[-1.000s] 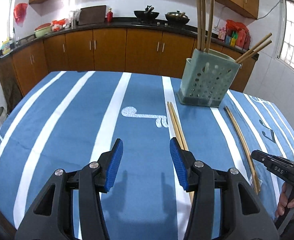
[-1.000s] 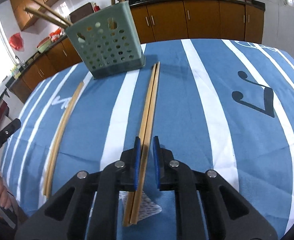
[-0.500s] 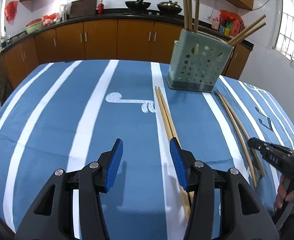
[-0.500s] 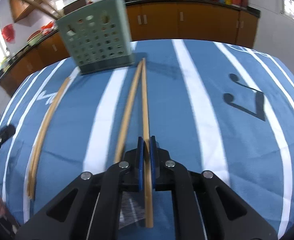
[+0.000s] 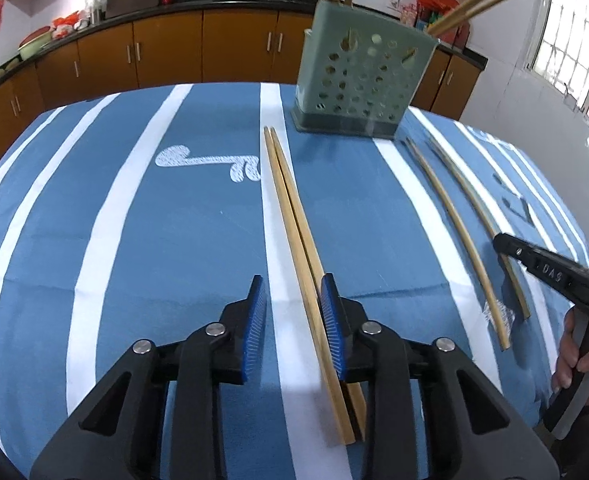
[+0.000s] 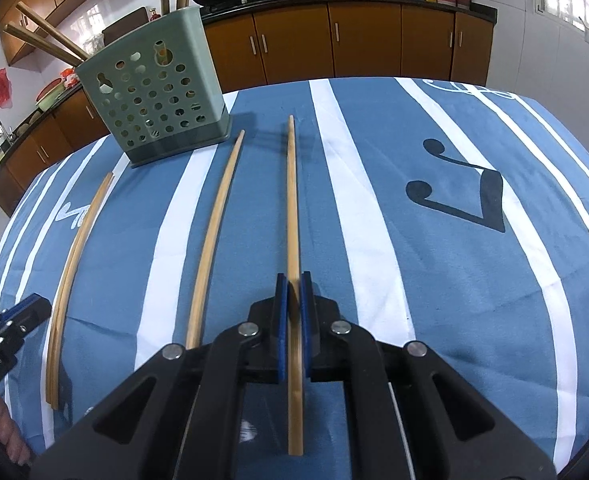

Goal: Organize utensils
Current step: 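Lower both open tools back to the loose chopsticks on the cloth, then grasp a chopstick with the left tool while the right tool grasps another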

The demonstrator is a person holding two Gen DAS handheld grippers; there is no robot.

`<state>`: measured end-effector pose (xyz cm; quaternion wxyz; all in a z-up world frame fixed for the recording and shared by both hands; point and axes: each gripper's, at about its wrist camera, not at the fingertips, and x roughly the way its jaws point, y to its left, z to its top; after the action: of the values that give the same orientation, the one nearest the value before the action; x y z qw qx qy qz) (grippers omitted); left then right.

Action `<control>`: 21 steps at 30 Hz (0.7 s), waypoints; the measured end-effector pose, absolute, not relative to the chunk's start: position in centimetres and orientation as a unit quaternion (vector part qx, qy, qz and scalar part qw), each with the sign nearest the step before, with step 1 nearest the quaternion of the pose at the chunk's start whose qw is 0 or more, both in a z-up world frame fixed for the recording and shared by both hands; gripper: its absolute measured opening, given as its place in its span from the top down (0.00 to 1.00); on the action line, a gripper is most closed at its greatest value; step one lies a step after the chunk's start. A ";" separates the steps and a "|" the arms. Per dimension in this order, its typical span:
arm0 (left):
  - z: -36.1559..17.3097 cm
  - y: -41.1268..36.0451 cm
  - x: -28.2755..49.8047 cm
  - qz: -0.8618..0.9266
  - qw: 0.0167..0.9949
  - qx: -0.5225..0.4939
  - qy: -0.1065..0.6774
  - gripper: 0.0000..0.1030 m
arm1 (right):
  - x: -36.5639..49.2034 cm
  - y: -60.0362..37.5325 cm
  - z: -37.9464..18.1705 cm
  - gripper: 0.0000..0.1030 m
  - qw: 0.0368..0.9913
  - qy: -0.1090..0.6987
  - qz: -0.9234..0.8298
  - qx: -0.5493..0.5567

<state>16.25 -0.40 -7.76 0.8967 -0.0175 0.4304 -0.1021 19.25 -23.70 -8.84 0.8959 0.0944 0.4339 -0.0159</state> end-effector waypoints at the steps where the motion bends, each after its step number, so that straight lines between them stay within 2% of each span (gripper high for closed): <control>1: -7.9 -0.5 16.3 -0.100 0.895 -0.014 0.434 0.74 | 19.2 -23.7 -8.8 0.93 0.896 0.434 -0.016 0.094; 8: -8.2 -1.2 16.9 -0.085 0.895 0.009 0.437 0.76 | 19.2 -23.7 -8.8 0.92 0.896 0.435 -0.016 0.093; 12: -8.2 -1.3 17.4 -0.073 0.897 0.018 0.436 0.92 | 19.1 -23.4 -8.8 0.92 0.897 0.434 -0.015 0.085; 21: -8.1 2.2 19.0 -0.039 0.897 -0.001 0.440 0.93 | 19.6 -24.8 -8.8 0.93 0.897 0.431 -0.028 0.093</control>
<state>19.00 2.23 -8.09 0.8973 -0.0009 0.4398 -0.0392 19.56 -24.80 -8.82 0.8970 0.0929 0.4312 -0.0279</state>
